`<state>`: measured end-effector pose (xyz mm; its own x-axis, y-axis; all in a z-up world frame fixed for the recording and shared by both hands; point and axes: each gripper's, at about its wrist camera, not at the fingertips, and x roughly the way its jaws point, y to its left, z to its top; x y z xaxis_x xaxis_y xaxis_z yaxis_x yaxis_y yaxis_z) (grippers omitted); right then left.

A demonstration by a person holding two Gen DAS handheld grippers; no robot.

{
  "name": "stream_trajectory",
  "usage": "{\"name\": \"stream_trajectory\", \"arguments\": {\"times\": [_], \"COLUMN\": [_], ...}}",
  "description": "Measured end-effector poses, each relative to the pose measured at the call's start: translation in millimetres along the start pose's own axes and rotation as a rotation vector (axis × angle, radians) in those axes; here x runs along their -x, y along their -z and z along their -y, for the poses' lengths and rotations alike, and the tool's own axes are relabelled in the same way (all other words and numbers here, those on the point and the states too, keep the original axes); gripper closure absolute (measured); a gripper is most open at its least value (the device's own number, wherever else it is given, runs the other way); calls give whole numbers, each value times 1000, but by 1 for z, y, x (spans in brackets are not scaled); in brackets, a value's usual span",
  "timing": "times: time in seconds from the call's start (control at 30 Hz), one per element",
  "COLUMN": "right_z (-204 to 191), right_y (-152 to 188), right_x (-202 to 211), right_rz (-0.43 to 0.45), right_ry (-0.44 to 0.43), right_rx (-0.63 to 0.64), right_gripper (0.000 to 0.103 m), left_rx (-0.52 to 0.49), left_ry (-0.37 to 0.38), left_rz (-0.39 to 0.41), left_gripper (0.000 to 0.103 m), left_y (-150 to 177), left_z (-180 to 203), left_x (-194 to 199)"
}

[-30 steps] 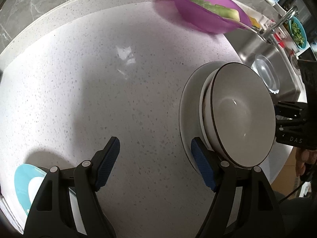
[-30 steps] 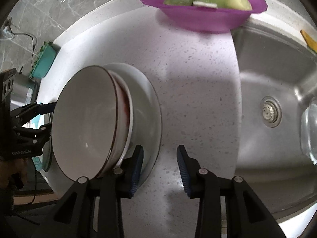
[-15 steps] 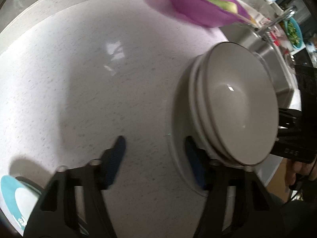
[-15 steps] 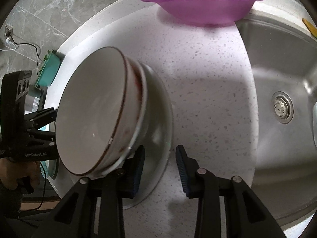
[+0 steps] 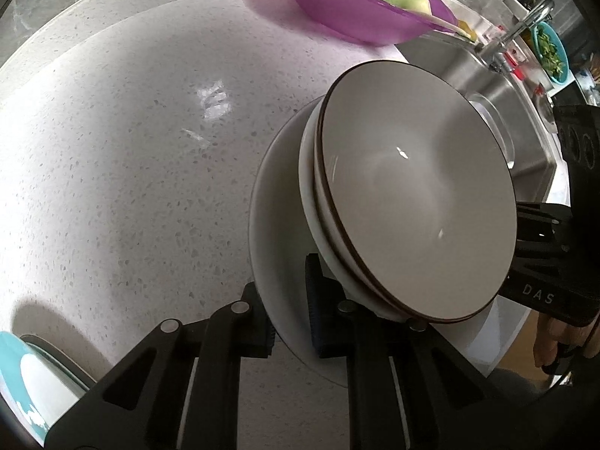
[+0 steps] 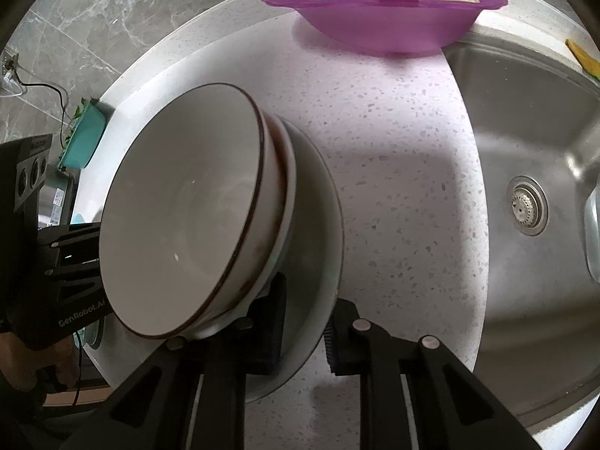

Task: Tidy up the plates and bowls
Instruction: 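Carry the white plate with nested bowls with both grippers onto the teal plates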

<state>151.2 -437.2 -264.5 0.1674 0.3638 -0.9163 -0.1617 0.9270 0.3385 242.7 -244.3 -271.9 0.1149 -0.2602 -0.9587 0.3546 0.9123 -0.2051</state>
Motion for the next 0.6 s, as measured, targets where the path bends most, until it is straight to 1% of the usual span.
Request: {"name": "stream_trajectory", "arguments": {"times": [0.33, 0.5, 0.6], "right_z": [-3, -12, -20], "right_y": [3, 1, -1], "right_x": [7, 21, 32], "right_rz": [16, 34, 45], "right_ry": [11, 16, 14], "right_rx": [7, 28, 49], "right_gripper": [84, 84, 84], "left_rx": [4, 16, 27], "left_ry": [-2, 0, -2], "left_rz": [29, 58, 80], "left_gripper": [92, 92, 91], "left_y": [16, 21, 25], "left_z": [1, 4, 2], "left_x": [13, 33, 52]}}
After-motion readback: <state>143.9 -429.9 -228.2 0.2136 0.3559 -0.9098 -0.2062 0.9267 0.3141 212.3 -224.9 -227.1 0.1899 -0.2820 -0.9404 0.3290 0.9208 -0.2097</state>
